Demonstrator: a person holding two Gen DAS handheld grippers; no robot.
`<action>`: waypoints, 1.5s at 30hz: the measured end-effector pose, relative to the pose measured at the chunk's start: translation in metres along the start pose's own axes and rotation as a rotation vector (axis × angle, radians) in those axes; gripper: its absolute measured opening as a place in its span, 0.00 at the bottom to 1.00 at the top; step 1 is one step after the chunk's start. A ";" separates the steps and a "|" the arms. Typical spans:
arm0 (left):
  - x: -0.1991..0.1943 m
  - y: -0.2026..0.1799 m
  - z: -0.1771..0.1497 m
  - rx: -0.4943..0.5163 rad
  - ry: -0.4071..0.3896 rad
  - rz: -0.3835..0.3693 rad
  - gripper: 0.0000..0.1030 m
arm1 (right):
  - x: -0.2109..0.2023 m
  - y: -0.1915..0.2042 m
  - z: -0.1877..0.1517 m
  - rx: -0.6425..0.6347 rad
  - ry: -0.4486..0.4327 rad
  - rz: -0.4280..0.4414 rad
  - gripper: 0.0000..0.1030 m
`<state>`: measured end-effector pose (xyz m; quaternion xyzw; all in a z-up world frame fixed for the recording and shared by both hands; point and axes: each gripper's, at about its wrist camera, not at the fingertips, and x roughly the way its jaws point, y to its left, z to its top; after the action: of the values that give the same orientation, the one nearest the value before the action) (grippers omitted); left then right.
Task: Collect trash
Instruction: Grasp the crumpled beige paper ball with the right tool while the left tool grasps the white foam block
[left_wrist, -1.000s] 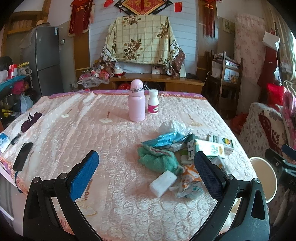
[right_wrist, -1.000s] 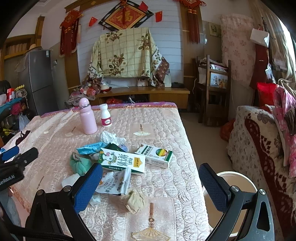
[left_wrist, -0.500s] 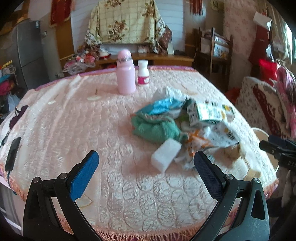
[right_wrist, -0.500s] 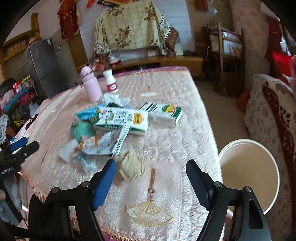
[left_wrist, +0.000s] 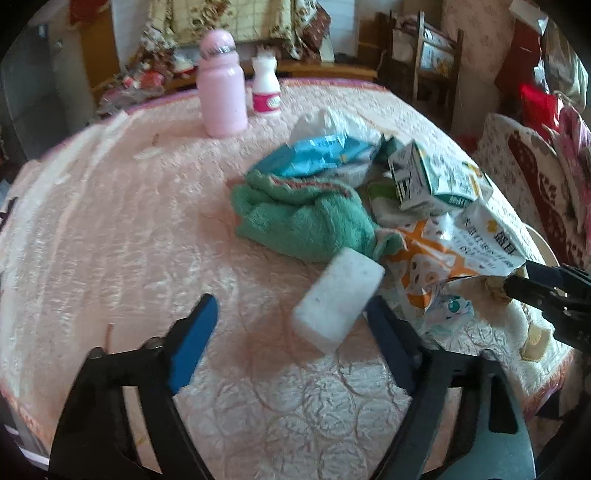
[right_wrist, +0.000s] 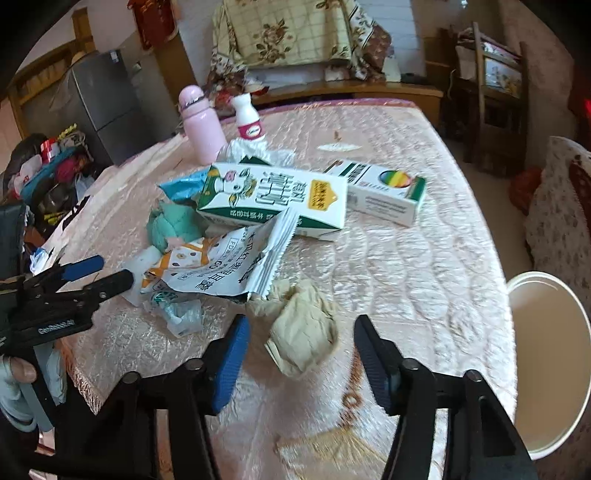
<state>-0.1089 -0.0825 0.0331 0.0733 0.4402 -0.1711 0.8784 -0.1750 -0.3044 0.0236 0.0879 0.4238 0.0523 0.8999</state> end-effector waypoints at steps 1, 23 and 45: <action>0.003 0.000 0.000 -0.002 0.009 -0.018 0.65 | 0.003 -0.001 0.001 0.001 0.008 0.007 0.45; -0.076 -0.027 0.005 0.033 -0.080 -0.145 0.26 | -0.065 -0.041 -0.025 0.080 -0.050 0.008 0.18; -0.090 -0.093 0.017 0.117 -0.124 -0.235 0.26 | -0.086 -0.043 -0.025 0.024 -0.040 -0.019 0.28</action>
<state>-0.1803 -0.1526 0.1168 0.0614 0.3801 -0.3023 0.8720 -0.2478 -0.3582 0.0638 0.0955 0.4073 0.0367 0.9075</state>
